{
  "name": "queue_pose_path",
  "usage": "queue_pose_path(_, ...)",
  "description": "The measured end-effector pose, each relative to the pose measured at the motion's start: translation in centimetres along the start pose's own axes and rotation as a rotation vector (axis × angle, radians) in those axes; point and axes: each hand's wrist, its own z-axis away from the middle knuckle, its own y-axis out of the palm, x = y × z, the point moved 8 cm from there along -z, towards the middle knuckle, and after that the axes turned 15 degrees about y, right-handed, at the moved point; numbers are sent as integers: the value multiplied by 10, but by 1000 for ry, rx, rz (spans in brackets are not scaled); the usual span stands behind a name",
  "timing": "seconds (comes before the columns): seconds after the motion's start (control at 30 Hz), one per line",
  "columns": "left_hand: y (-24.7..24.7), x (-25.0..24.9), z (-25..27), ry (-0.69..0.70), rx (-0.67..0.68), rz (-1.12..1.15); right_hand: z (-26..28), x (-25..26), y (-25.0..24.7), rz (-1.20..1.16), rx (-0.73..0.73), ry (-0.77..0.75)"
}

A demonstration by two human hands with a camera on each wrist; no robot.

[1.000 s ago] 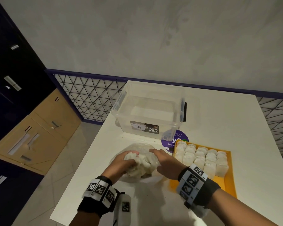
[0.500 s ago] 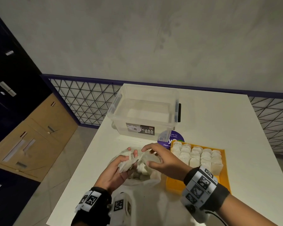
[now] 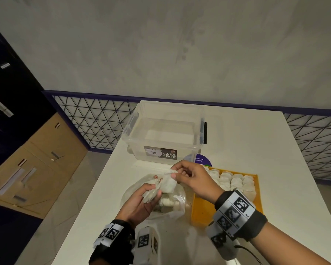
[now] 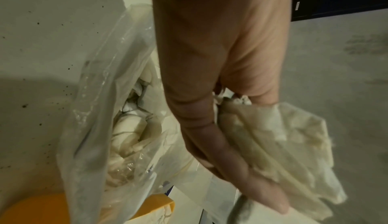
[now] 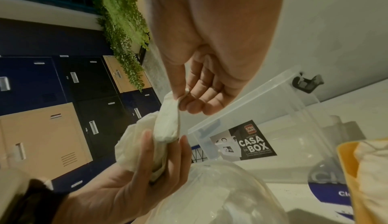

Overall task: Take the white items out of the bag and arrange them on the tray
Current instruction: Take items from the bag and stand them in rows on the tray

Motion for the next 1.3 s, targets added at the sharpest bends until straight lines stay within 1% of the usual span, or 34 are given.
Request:
queue_pose_path(0.03, -1, 1, 0, -19, -18, 33, 1, 2, -2, -2, -5, -8)
queue_pose_path(0.1, -4, 0, -2, -7, -80, 5, 4, 8, -6, -17, -14, -35)
queue_pose_path(0.13, -5, -1, -1, -13, -83, 24, 6, 12, -7, -24, -14, -50)
queue_pose_path(0.23, -7, 0, -4, -40, -49, 106, 10, 22, -7, 26, -10, -89)
queue_pose_path(0.3, -10, -3, -6, -34, -59, 121, 10, 26, -6, 56, -14, -101)
queue_pose_path(0.43, -12, -7, -8, -18, -32, 154, 9, 26, -8, 85, -41, -107)
queue_pose_path(0.57, -5, -8, -4, -1, -19, 149, 10, 26, -17, 251, -146, -113)
queue_pose_path(0.67, -1, -7, -6, -3, 8, 133, 14, 25, -41, 318, -253, -101)
queue_pose_path(0.77, 1, -6, -8, 5, 3, 110, 21, 12, -80, 449, -357, -58)
queue_pose_path(0.87, 4, -6, -9, 29, 26, 51, 35, -9, -118, 634, -424, -16)
queue_pose_path(0.97, 7, -4, -11, 25, 42, 25, 50, -42, -146, 789, -444, 105)
queue_pose_path(1.03, 8, -1, -13, 24, 47, 26, 56, -70, -155, 887, -413, 205)
queue_pose_path(1.13, 13, 2, -14, 27, 50, 15, 60, -107, -160, 956, -372, 343)
queue_pose_path(1.17, 14, 3, -15, 24, 58, -4, 60, -116, -159, 986, -367, 370)
queue_pose_path(1.3, 22, 3, -12, 26, 71, -67, 58, -135, -152, 1173, -384, 370)
